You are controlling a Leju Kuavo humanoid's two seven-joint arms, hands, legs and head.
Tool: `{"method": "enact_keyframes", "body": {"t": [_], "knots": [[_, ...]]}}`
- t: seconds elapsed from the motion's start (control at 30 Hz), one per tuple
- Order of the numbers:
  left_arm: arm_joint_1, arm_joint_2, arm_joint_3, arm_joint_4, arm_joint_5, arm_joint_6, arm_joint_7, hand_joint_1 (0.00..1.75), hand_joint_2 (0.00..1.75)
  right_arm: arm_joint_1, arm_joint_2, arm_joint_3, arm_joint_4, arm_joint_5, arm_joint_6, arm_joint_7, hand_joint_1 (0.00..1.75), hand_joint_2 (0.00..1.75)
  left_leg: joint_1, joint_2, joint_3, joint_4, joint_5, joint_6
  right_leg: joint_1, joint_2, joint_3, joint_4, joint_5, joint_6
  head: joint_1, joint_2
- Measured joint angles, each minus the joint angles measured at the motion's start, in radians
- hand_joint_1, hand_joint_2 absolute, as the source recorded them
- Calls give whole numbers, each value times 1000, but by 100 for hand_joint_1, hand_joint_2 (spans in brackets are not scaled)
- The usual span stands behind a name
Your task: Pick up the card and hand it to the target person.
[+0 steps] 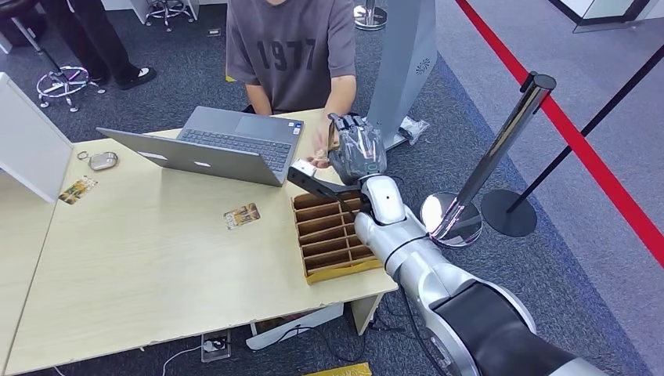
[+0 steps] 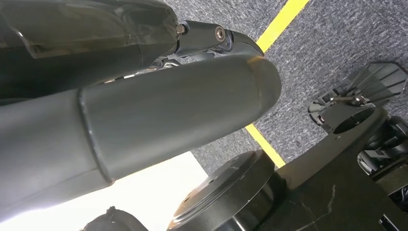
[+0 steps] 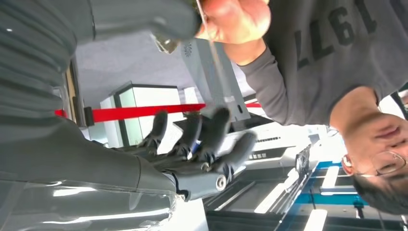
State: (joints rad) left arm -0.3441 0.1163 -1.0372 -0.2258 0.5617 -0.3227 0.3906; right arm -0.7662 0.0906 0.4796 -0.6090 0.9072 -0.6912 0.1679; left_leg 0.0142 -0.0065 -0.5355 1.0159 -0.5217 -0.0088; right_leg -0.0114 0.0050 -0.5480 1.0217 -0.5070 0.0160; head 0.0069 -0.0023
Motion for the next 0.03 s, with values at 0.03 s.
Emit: {"method": "enact_keyframes", "body": {"t": [0.03], "knots": [[0, 0, 0, 0, 0, 0, 0, 0, 0, 0, 1, -3, 2, 0, 0, -1, 0, 175, 0, 0, 0, 0, 0, 0, 0, 0, 0, 0, 0, 0, 0, 0]]}}
